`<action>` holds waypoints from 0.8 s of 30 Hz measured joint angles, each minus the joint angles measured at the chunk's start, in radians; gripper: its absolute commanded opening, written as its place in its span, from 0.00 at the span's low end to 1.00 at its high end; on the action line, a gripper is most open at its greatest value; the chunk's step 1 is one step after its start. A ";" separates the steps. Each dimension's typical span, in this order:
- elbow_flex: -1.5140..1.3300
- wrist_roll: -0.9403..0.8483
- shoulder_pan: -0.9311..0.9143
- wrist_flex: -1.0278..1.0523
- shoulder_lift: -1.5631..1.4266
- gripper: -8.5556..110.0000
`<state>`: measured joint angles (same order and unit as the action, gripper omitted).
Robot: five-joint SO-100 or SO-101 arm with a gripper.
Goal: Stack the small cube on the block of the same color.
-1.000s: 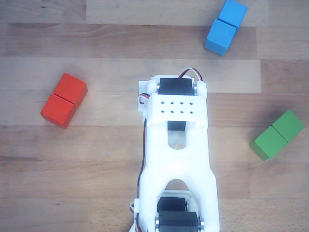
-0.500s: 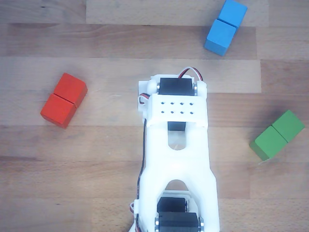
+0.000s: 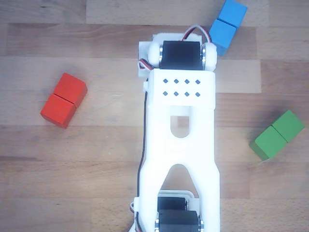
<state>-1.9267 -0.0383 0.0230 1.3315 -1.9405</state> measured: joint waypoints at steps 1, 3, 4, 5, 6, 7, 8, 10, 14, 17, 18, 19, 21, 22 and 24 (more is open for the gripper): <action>0.037 0.000 0.000 0.012 0.017 0.16; 0.098 0.000 0.000 0.026 0.063 0.16; 0.126 0.000 0.000 0.034 0.091 0.16; 0.149 0.000 0.000 0.038 0.120 0.16; 0.176 0.000 0.000 0.040 0.152 0.16; 0.204 0.000 -0.002 0.040 0.184 0.16; 0.230 0.000 -0.009 0.040 0.215 0.16; 0.284 0.000 -0.034 0.040 0.278 0.16; 0.405 0.000 -0.118 0.040 0.407 0.16; 0.492 0.000 -0.183 0.040 0.505 0.16; 0.518 0.000 -0.201 0.040 0.535 0.16; 0.543 0.000 -0.218 0.040 0.563 0.16; 0.583 0.000 -0.245 0.040 0.611 0.16; 0.601 0.000 -0.256 0.040 0.627 0.16; 0.632 0.000 -0.270 0.040 0.655 0.16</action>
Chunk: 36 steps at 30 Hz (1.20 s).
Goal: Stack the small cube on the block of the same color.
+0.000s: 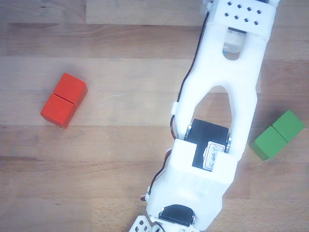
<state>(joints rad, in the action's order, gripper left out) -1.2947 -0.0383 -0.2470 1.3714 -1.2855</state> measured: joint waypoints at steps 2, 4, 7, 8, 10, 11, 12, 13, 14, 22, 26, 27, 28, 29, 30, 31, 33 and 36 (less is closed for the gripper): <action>0.020 0.000 -0.005 0.000 0.017 0.16; 0.029 0.000 -0.003 0.000 0.028 0.16; 0.031 0.000 -0.003 0.000 0.029 0.16; 0.031 0.000 -0.003 0.002 0.029 0.16; 0.031 0.000 -0.003 0.002 0.029 0.16; 0.031 0.000 -0.003 0.002 0.029 0.16; 0.031 0.000 -0.003 0.002 0.029 0.16; 0.031 0.000 -0.003 0.002 0.029 0.16; 0.031 0.000 -0.003 0.002 0.029 0.16; 0.031 0.000 0.049 0.002 0.029 0.15; 0.031 0.000 0.055 0.002 0.029 0.15; 0.031 0.000 0.052 0.002 0.029 0.15; 0.031 0.000 0.051 0.002 0.029 0.15; 0.031 0.000 0.051 0.002 0.029 0.15; 0.031 0.000 0.051 0.002 0.029 0.15; 0.031 0.000 0.052 0.002 0.029 0.15; 0.031 0.000 0.052 0.002 0.029 0.15; 0.031 0.000 0.052 0.002 0.029 0.16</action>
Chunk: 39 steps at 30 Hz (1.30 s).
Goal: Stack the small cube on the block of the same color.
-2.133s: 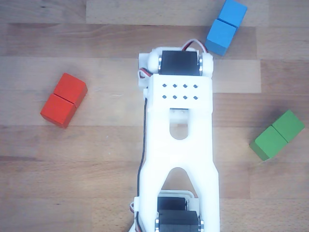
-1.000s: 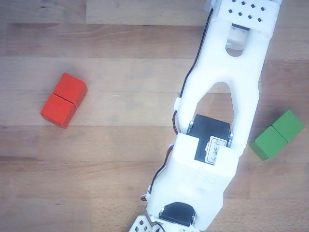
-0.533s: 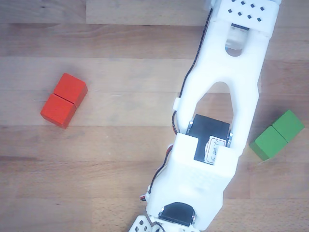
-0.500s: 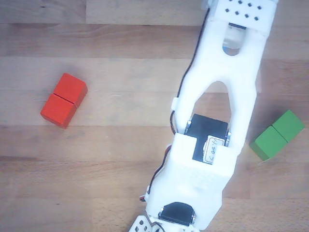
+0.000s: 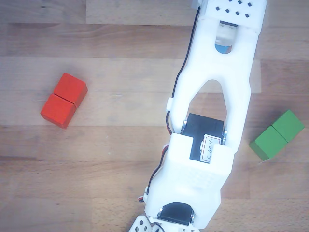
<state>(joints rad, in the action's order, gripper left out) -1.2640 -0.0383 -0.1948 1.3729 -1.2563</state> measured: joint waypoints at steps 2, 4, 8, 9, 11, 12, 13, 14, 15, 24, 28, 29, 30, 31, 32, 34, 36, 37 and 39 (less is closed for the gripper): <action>0.000 0.000 0.000 0.000 0.020 0.15; -0.002 0.000 0.002 0.000 0.041 0.15; -0.002 0.000 0.000 0.000 0.051 0.16; -0.002 0.000 0.000 0.000 0.051 0.16; -0.002 0.000 0.000 0.000 0.051 0.16; -0.002 0.000 0.000 0.000 0.051 0.16; -0.002 0.000 0.000 0.000 0.051 0.16; -0.002 0.000 0.000 0.000 0.051 0.16; -0.002 0.000 0.000 0.000 0.051 0.16; 0.002 0.000 0.002 0.000 0.078 0.15; 0.002 0.000 0.002 0.000 0.078 0.16; 0.002 0.000 0.002 0.000 0.078 0.16; 0.002 0.000 0.002 0.000 0.078 0.16; 0.002 0.000 0.002 0.000 0.078 0.16; 0.002 0.000 0.002 0.000 0.078 0.16; 0.002 0.000 0.002 0.000 0.078 0.16; 0.002 0.000 0.002 -0.005 0.078 0.16; 0.002 0.000 0.002 -0.014 0.078 0.17; 0.002 0.000 0.002 -0.031 0.078 0.19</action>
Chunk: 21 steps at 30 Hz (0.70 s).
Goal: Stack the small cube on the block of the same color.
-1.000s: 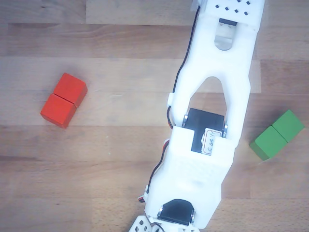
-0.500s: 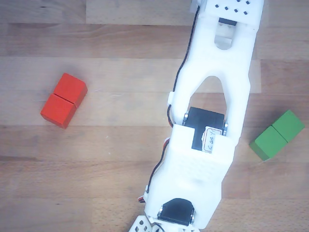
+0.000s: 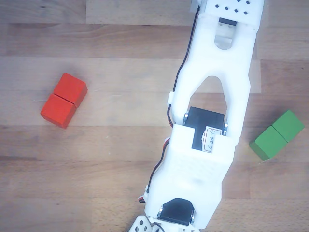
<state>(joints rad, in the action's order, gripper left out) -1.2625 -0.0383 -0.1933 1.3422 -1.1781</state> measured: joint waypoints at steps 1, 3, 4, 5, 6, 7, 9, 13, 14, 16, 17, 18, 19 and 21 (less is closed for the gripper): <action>0.000 0.000 0.000 -0.006 0.000 0.21; 0.000 -0.009 0.000 -0.012 0.000 0.25; 0.000 -0.017 0.000 -0.012 0.002 0.27; -0.002 -0.026 0.002 -0.012 0.005 0.29; -0.002 -0.032 0.002 -0.012 0.011 0.30; -0.002 -0.037 0.003 -0.012 0.012 0.31; -0.002 -0.046 0.003 -0.012 0.012 0.33; -0.002 -0.051 0.003 -0.012 0.012 0.35; -0.002 -0.051 0.003 -0.012 0.012 0.35; -0.002 -0.051 0.003 -0.012 0.012 0.35; -0.002 -0.051 0.003 -0.012 0.012 0.35; -0.002 -0.051 0.003 -0.012 0.012 0.35; -0.002 -0.051 0.003 -0.012 0.012 0.35; -0.002 -0.051 0.003 -0.012 0.012 0.35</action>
<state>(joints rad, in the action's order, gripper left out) -1.2640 -0.0890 -0.1902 1.3300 -1.1658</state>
